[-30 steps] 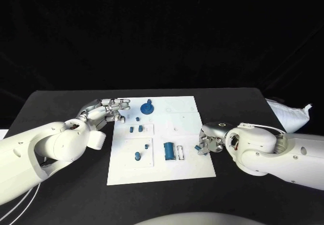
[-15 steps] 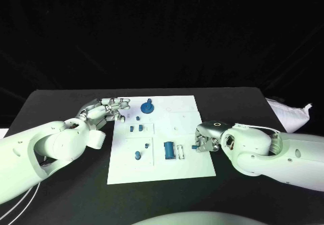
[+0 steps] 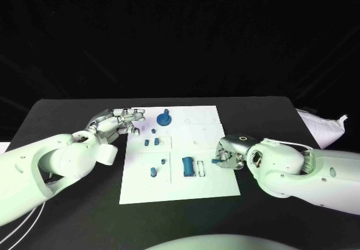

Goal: Assemble the parts on the task board

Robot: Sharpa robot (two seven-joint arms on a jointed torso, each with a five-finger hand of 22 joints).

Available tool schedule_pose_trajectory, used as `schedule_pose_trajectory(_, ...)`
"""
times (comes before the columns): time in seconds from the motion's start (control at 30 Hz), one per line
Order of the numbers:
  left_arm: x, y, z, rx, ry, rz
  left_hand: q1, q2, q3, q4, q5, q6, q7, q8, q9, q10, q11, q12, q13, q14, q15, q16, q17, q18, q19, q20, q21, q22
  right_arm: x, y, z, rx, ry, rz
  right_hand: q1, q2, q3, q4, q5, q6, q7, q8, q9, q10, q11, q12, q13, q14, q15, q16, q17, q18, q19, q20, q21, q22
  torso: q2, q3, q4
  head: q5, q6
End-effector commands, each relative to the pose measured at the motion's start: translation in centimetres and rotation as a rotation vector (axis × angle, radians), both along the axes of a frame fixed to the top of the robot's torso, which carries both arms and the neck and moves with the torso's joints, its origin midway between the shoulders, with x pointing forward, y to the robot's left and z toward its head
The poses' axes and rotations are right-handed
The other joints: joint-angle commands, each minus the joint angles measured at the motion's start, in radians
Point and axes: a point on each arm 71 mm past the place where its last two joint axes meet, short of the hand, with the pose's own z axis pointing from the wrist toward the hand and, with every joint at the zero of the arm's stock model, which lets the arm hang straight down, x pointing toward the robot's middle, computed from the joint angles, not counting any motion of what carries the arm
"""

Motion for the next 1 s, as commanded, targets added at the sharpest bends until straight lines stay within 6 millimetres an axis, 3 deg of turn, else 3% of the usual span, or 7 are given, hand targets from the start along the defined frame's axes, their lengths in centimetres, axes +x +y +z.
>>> schedule_pose_trajectory(0.03,-0.1,-0.3,0.1,-0.012,0.002,-0.024,0.000,0.007,-0.002,-0.004,0.004,-0.008,0.001,0.006,-0.001,-0.007,-0.003,0.004,0.001,-0.007,0.000,-0.004,-0.003,0.019,0.002,0.005,-0.006,-0.002,-0.4,0.2,-0.2,0.106,0.017,-0.038,-0.047,0.005,0.010,0.034,-0.047,0.000,0.009,-0.009,-0.001,0.004,0.003,0.007,0.003,0.067,-0.002,0.005,0.061,-0.006,0.004,0.001,0.003,0.001,0.000,-0.0008,-0.0012,0.000,0.001)
schedule_pose_trajectory(0.23,-0.1,-0.4,0.0,-0.020,0.012,-0.024,0.000,0.008,-0.002,-0.003,0.004,-0.008,0.001,0.006,-0.001,-0.007,-0.002,0.005,0.001,-0.007,0.000,-0.004,-0.003,0.019,0.002,0.005,-0.006,-0.002,-0.4,0.2,0.1,0.256,0.049,-0.106,-0.057,-0.026,0.053,0.039,-0.028,0.013,0.006,-0.013,0.001,0.009,0.001,0.020,0.016,0.068,-0.003,0.007,0.065,-0.007,0.007,0.000,0.007,0.007,0.000,-0.0009,0.0033,0.003,0.002)
schedule_pose_trajectory(0.43,-0.1,-0.4,0.0,-0.022,0.015,-0.024,0.000,0.008,-0.002,-0.003,0.004,-0.008,0.001,0.006,-0.001,-0.007,-0.002,0.005,0.001,-0.007,0.000,-0.004,-0.003,0.019,0.002,0.005,-0.006,-0.002,-0.5,0.5,-0.2,0.342,0.134,-0.152,-0.076,-0.042,0.061,0.046,-0.022,0.018,0.006,-0.014,0.002,0.014,0.001,0.029,0.024,0.069,-0.003,0.011,0.071,-0.007,0.009,0.000,0.009,0.011,0.000,-0.0022,0.0010,0.013,-0.001)
schedule_pose_trajectory(0.57,-0.1,-0.5,0.0,-0.022,0.016,-0.025,0.000,0.009,-0.002,-0.004,0.004,-0.008,0.001,0.006,-0.002,-0.008,-0.003,0.005,0.001,-0.008,0.000,-0.004,-0.003,0.019,0.002,0.005,-0.007,-0.002,-0.5,0.9,-0.6,0.364,0.193,-0.158,-0.099,-0.053,0.066,0.054,0.014,0.032,0.002,-0.012,0.005,0.028,-0.002,0.051,0.041,0.071,-0.005,0.016,0.078,-0.009,0.012,-0.001,0.015,0.020,0.000,-0.0014,-0.0005,0.020,0.000)
schedule_pose_trajectory(0.73,-0.1,-0.5,0.0,-0.023,0.016,-0.026,0.001,0.009,-0.001,-0.005,0.004,-0.008,0.001,0.007,-0.002,-0.009,-0.003,0.006,0.001,-0.008,0.000,-0.004,-0.003,0.019,0.002,0.005,-0.007,-0.002,-0.4,1.3,-0.9,0.366,0.222,-0.162,-0.117,-0.057,0.063,0.060,0.027,0.041,0.000,-0.009,0.008,0.036,-0.004,0.063,0.051,0.072,-0.007,0.019,0.081,-0.010,0.015,-0.002,0.018,0.025,0.001,-0.0016,-0.0007,0.022,0.003)
schedule_pose_trajectory(1.0,-0.1,-0.4,0.0,-0.017,0.010,-0.021,0.002,0.009,-0.001,-0.005,0.004,-0.009,0.001,0.007,-0.002,-0.009,-0.003,0.006,0.001,-0.008,0.000,-0.003,-0.003,0.019,0.002,0.005,-0.007,-0.002,-0.3,1.9,-1.1,0.341,0.230,-0.148,-0.125,-0.060,0.060,0.061,0.023,0.046,-0.002,-0.007,0.010,0.040,-0.005,0.069,0.057,0.072,-0.008,0.019,0.082,-0.010,0.015,-0.003,0.019,0.026,0.001,-0.0004,-0.0005,0.023,-0.002)
